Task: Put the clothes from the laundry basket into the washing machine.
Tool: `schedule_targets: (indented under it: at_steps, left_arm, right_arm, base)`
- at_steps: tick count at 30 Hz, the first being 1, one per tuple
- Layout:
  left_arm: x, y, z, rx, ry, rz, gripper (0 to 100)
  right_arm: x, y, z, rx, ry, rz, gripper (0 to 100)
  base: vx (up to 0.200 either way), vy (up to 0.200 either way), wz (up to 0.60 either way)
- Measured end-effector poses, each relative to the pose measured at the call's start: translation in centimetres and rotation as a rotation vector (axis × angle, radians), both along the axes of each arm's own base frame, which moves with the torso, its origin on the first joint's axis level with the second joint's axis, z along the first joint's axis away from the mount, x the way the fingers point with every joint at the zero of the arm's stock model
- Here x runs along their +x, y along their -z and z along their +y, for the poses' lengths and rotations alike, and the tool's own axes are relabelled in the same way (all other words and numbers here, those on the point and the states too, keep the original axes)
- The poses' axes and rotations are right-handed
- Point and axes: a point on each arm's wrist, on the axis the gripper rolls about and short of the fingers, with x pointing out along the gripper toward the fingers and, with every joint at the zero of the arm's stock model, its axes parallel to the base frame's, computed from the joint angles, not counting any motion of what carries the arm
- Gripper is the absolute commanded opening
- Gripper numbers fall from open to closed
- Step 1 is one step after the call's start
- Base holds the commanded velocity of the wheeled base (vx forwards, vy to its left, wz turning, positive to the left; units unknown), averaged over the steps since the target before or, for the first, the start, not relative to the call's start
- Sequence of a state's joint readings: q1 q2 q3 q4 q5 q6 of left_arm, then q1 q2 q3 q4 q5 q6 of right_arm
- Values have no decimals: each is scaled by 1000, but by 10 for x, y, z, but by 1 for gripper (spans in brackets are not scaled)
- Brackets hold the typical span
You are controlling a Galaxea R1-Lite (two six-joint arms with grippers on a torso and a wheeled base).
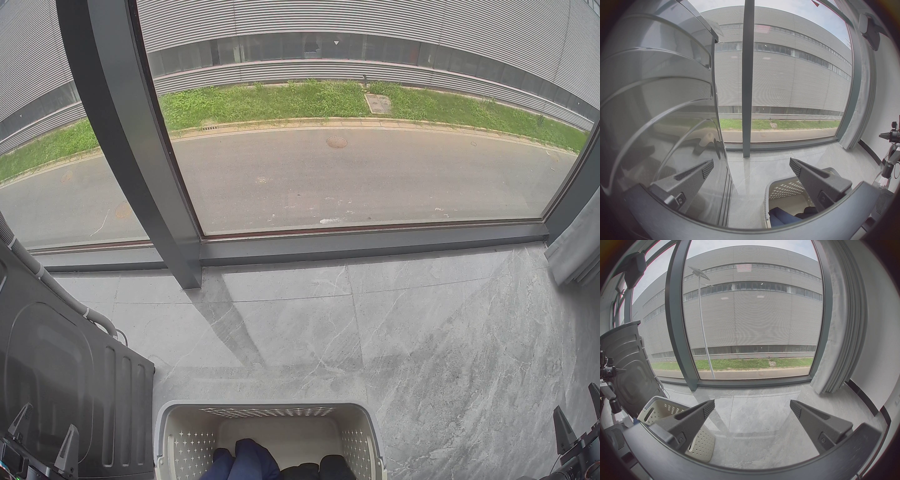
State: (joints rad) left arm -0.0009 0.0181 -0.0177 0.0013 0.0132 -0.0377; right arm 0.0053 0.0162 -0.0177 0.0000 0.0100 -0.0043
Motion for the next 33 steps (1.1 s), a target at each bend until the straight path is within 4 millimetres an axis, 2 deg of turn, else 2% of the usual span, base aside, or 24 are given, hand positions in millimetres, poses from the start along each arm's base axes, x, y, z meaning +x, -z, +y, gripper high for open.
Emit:
schedule_targets:
  at_steps: [23,33]
  left_arm:
    - [0,0,0,0,1,0,100]
    - [0,0,0,0,0,0,100]
  right_arm:
    - [0,0,0,0,0,0,100]
    - [0,0,0,0,0,0,100]
  base:
    - [0,0,0]
    - [-200,0,0]
